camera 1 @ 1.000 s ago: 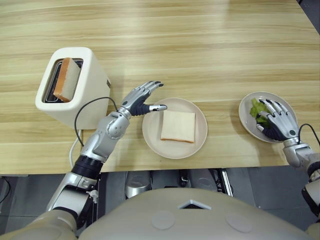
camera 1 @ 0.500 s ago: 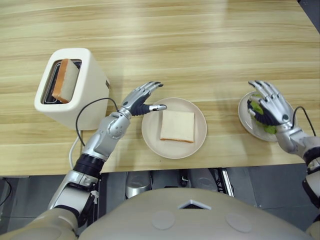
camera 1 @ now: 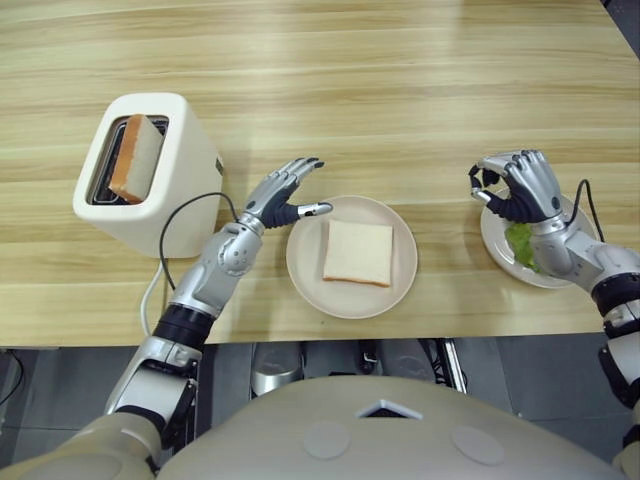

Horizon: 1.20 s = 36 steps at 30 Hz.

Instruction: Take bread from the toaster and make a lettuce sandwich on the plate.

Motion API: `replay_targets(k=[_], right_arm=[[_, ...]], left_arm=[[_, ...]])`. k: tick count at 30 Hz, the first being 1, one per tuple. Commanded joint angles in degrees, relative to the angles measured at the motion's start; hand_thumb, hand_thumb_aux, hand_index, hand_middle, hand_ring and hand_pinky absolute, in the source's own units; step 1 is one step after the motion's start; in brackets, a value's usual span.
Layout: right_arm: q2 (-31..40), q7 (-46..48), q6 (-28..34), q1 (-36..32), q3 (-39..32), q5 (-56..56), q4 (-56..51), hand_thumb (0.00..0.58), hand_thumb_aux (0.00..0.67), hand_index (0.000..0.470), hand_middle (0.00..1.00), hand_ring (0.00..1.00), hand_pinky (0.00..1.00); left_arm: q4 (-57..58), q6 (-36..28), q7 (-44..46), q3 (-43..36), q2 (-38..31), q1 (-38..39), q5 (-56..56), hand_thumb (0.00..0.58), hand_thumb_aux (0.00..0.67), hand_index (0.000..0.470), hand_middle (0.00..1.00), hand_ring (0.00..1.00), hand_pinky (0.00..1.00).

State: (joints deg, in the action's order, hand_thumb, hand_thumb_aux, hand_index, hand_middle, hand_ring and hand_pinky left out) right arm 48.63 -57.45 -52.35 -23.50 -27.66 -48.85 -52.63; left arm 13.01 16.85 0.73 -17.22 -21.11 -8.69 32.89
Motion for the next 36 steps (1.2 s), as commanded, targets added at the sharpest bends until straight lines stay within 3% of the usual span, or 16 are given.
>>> replay_targets(k=[1, 2, 3, 4, 20, 35, 36], right_arm=[[2.77, -3.24, 0.64, 1.95, 1.60, -0.59, -5.30, 0.569, 0.578, 0.397, 0.69, 0.69, 0.69], [3.26, -3.83, 0.82, 2.37, 2.06, 0.06, -7.27, 0.470, 0.378, 0.260, 0.00, 0.00, 0.00], [3.94, -4.41, 1.50, 2.83, 2.19, 0.12, -9.02, 0.152, 0.095, 0.065, 0.00, 0.00, 0.00], [4.47, -4.74, 1.80, 3.26, 2.38, 0.23, -10.89, 0.000, 0.000, 0.000, 0.00, 0.00, 0.00], [5.27, -1.06, 6.15, 9.44, 0.96, 0.36, -20.22, 0.000, 0.000, 0.000, 0.00, 0.00, 0.00], [3.62, 7.87, 14.23, 7.79, 0.68, 1.49, -22.36, 0.000, 0.000, 0.000, 0.00, 0.00, 0.00], [3.51, 8.02, 14.39, 7.95, 0.46, 1.30, -22.37, 0.452, 0.355, 0.244, 0.00, 0.00, 0.00]], left_arm=[[0.69, -0.22, -0.51, 1.14, -0.05, 0.14, -1.20, 0.000, 0.000, 0.000, 0.00, 0.00, 0.00], [0.51, -0.34, -0.61, 1.31, -0.12, 0.36, -1.30, 0.000, 0.000, 0.000, 0.00, 0.00, 0.00], [0.34, -0.43, -0.70, 1.46, -0.21, 0.59, -1.41, 0.000, 0.000, 0.000, 0.00, 0.00, 0.00], [0.16, -0.51, -0.77, 1.52, -0.30, 0.82, -1.53, 0.000, 0.000, 0.000, 0.00, 0.00, 0.00], [-3.63, -2.38, -0.68, 2.36, -0.56, 5.14, -1.95, 0.000, 0.000, 0.000, 0.00, 0.00, 0.00], [-3.73, -2.57, -0.79, 2.05, 0.30, 5.89, -2.26, 0.000, 0.000, 0.000, 0.00, 0.00, 0.00], [-3.70, -2.57, -0.81, 2.07, 0.30, 5.87, -2.27, 0.000, 0.000, 0.000, 0.00, 0.00, 0.00]])
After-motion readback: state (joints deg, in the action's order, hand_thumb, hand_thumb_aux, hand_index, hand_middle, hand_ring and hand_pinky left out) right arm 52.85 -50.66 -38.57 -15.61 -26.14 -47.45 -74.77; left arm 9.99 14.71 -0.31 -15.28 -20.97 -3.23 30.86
